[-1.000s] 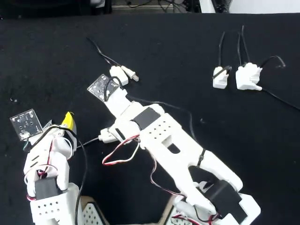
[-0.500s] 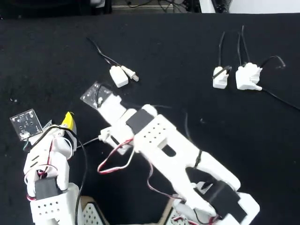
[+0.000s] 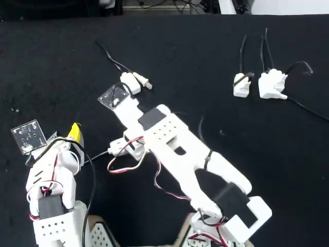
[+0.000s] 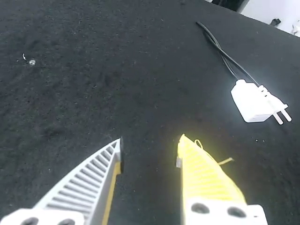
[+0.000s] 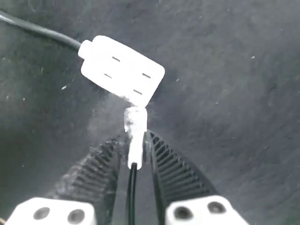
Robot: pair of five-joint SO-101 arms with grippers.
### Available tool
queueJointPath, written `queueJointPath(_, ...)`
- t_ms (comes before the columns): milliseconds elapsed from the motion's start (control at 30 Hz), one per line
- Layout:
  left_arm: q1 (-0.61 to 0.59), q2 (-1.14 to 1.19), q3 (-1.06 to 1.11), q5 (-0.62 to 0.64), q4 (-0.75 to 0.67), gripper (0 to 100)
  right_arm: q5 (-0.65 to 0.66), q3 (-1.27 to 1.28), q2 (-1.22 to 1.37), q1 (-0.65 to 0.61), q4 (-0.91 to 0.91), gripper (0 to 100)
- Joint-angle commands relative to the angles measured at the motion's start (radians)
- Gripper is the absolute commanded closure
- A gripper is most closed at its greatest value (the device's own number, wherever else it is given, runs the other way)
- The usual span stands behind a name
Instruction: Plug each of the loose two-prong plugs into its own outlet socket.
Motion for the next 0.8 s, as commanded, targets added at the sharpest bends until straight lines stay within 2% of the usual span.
queueJointPath(0,-0.010,-0.003,-0.044,0.006,0.000,79,0.011,-0.077,-0.002,0.034,-0.017,98.8)
queueJointPath(533,-0.001,0.005,-0.059,0.002,0.003,79,0.009,-0.096,0.028,0.040,-0.086,98.8)
queueJointPath(667,0.088,0.052,-0.117,-0.078,0.075,79,0.009,-0.119,0.031,0.094,-0.068,98.8)
queueJointPath(767,0.150,0.152,-0.147,-0.124,0.069,79,0.014,-0.162,0.015,0.121,0.003,98.8)
